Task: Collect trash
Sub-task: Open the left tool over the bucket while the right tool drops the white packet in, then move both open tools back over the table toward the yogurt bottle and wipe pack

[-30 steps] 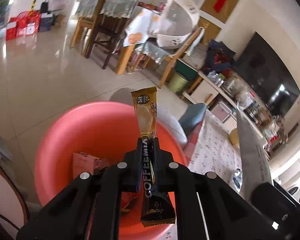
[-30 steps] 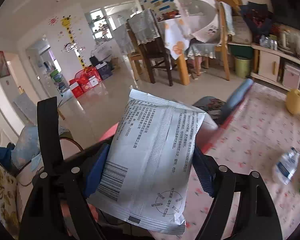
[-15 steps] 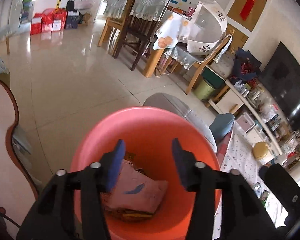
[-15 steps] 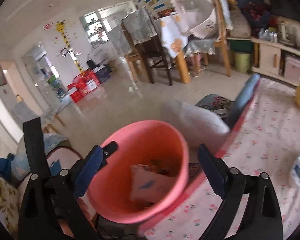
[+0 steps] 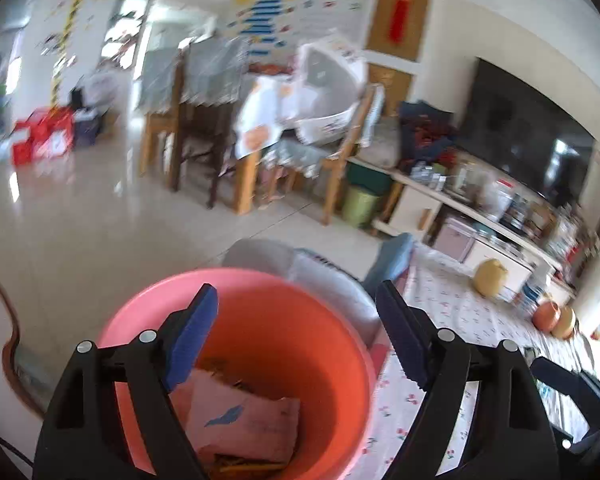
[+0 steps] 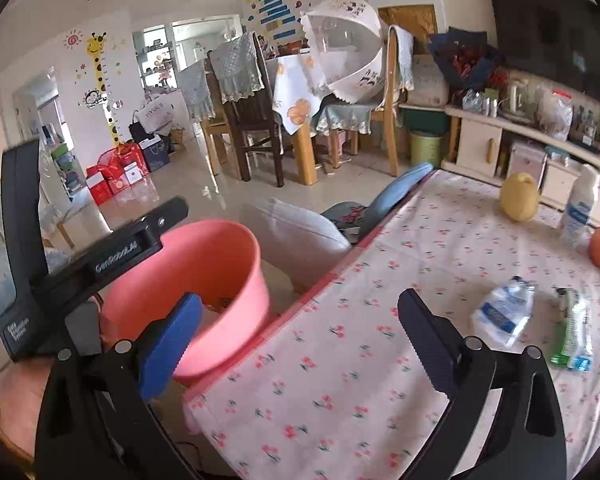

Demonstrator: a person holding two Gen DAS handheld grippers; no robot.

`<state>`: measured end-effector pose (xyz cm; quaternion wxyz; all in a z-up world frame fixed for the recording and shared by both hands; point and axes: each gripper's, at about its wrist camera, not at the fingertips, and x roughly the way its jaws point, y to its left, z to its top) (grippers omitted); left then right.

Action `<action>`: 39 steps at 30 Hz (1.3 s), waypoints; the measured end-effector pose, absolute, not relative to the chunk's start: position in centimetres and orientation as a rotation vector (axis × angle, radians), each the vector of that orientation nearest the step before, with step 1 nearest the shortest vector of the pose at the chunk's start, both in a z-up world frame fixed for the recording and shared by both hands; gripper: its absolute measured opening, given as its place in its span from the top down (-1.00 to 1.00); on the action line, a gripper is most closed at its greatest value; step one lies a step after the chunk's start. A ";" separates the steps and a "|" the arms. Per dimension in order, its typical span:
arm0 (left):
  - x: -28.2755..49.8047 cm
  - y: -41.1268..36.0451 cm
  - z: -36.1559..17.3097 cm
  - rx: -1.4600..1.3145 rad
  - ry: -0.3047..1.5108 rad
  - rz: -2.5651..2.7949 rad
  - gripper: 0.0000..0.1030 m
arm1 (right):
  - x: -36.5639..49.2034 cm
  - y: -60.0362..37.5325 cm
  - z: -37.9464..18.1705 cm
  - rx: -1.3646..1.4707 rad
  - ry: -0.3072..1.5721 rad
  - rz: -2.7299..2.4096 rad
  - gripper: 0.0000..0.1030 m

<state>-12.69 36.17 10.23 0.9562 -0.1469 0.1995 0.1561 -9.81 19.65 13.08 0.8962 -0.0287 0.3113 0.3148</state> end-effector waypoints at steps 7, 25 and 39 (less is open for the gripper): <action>-11.1 31.6 10.7 -0.218 0.395 0.192 -0.66 | -12.3 16.2 12.9 -0.124 0.593 0.554 -0.90; -8.7 21.3 9.9 -0.074 0.537 0.002 -0.66 | -14.0 5.7 14.1 -0.012 0.527 0.409 -0.91; -7.9 15.7 10.4 0.027 0.496 -0.005 -0.66 | -14.0 -3.0 13.5 0.060 0.506 0.315 -0.91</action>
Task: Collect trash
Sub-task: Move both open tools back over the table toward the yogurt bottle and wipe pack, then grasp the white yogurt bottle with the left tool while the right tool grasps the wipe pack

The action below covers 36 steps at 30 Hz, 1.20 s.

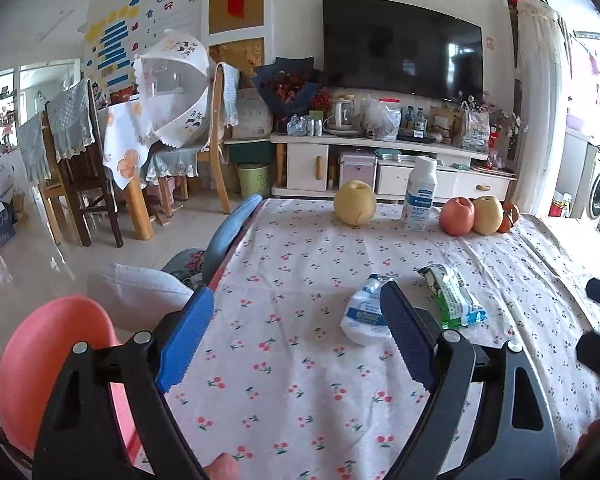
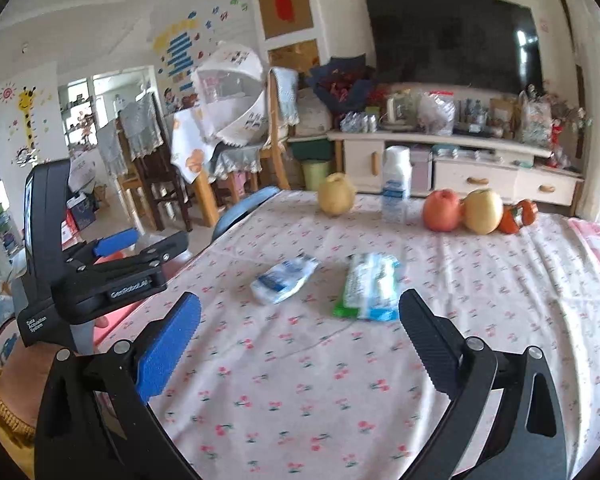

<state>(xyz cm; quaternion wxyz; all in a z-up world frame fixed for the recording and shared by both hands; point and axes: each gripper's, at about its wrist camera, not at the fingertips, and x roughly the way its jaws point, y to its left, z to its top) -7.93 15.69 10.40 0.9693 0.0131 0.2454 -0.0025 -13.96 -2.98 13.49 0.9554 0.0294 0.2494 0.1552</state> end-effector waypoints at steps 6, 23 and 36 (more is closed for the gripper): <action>-7.6 12.9 10.1 0.063 0.502 -0.040 -0.66 | -13.9 -7.3 13.9 0.091 0.447 0.244 -0.91; -4.7 7.3 7.6 0.109 0.614 -0.131 -0.67 | -9.5 -14.8 11.1 0.241 0.609 0.175 -0.91; 0.2 7.4 4.6 0.118 0.789 -0.098 -0.66 | -3.9 -14.3 8.9 0.316 0.731 0.170 -0.90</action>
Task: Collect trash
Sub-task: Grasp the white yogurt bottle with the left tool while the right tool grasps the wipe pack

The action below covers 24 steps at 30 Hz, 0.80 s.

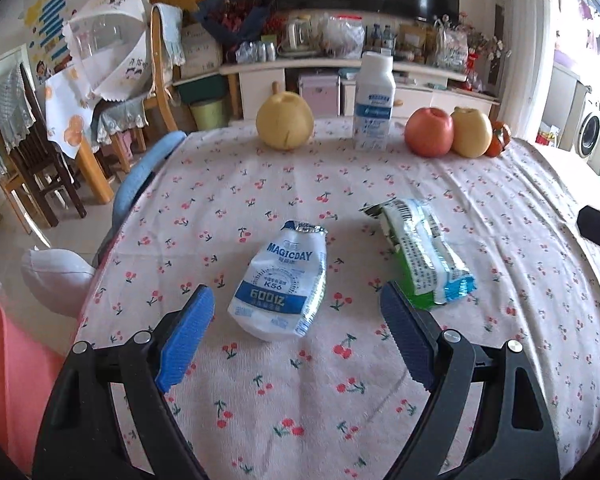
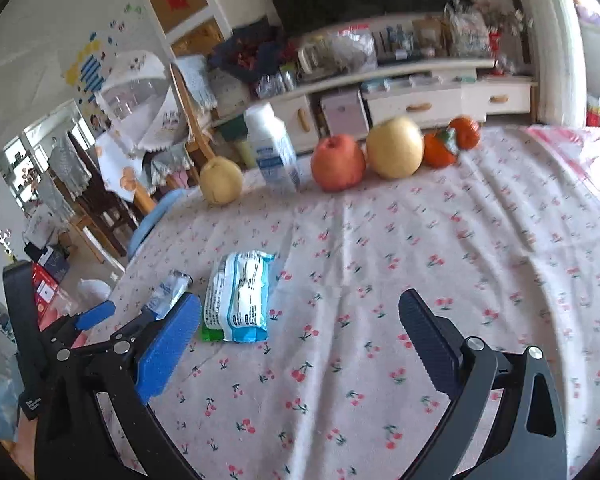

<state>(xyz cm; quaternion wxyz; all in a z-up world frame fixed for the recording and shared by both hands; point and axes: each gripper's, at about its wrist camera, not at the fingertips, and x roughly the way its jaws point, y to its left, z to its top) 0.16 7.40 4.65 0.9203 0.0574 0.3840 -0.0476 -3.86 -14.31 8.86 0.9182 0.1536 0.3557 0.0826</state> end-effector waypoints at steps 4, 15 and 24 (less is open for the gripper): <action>2.1 7.7 3.4 0.113 0.840 -0.091 -0.66 | -1.3 -12.8 7.5 0.314 0.795 0.223 -0.90; 5.1 7.9 1.6 0.113 0.915 -0.079 -0.66 | 2.8 -9.2 6.1 0.254 0.836 0.334 -0.90; 6.3 8.3 1.0 0.087 0.951 -0.072 -0.51 | 5.3 -7.1 4.8 0.223 0.866 0.380 -0.90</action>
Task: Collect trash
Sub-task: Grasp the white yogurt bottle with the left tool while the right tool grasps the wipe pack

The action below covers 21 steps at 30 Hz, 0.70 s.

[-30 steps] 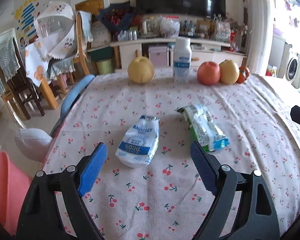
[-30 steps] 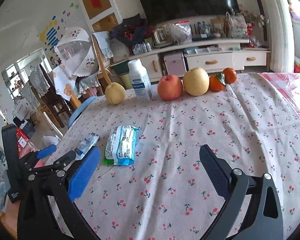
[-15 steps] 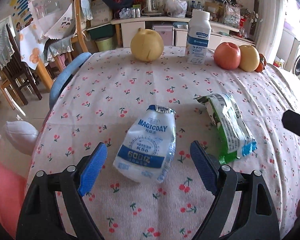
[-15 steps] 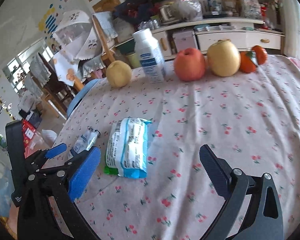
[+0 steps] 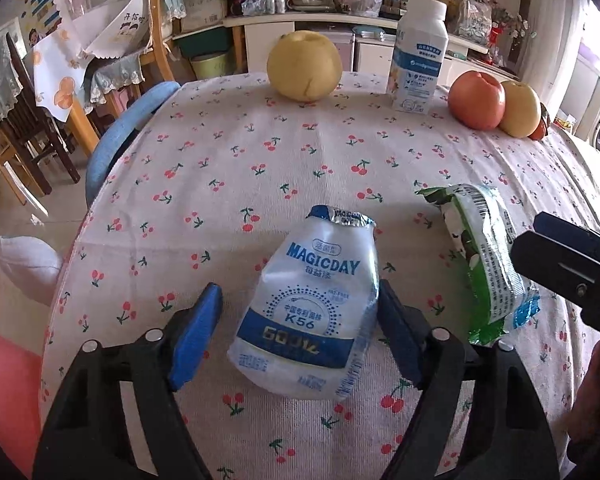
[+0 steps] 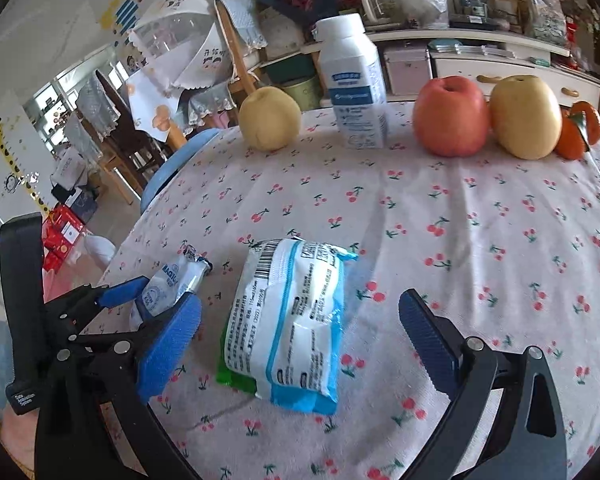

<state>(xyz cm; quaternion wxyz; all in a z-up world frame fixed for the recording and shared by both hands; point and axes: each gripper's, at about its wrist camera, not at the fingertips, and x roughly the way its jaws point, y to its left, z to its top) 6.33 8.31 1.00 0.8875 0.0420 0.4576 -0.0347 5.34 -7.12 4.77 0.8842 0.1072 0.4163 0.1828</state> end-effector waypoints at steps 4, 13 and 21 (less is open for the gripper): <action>6.5 8.3 1.1 0.071 0.954 -0.076 -0.49 | 5.8 -6.4 4.6 0.178 0.882 0.370 -0.87; 6.5 7.6 1.2 0.076 0.941 -0.095 -0.24 | 5.7 -5.2 3.9 0.117 0.912 0.394 -0.51; 6.1 7.5 1.1 0.083 0.935 -0.093 -0.22 | 5.6 -4.9 3.8 0.085 0.912 0.394 -0.37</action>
